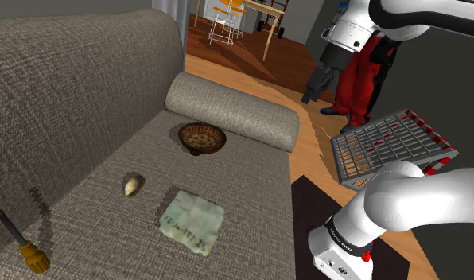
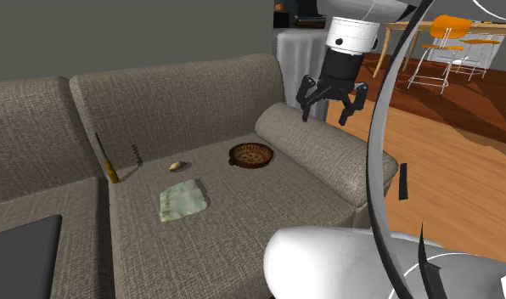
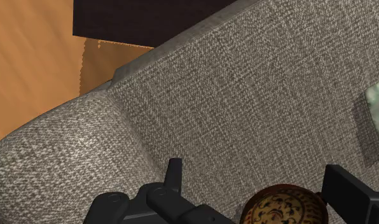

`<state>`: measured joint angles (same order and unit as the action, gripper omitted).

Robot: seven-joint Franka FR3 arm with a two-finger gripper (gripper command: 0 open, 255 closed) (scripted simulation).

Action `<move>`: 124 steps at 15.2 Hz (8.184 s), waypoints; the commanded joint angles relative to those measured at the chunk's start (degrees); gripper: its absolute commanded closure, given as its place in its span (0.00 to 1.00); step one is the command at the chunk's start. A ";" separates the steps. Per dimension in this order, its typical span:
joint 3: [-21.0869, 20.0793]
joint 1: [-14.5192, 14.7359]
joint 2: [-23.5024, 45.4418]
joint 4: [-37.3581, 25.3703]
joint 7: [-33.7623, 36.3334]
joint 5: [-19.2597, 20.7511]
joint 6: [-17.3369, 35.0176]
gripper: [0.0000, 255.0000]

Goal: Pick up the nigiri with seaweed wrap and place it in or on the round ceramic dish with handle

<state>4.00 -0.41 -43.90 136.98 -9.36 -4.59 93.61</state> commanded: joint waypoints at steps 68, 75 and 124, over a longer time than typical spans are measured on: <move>-40.71 10.95 67.43 -20.66 86.27 48.63 53.28 1.00; -43.86 8.53 63.74 -21.04 81.96 43.26 50.33 1.00; -37.58 -13.88 45.41 -0.18 31.02 8.61 64.61 1.00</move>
<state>-33.61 -14.28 0.90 136.60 20.99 3.11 157.50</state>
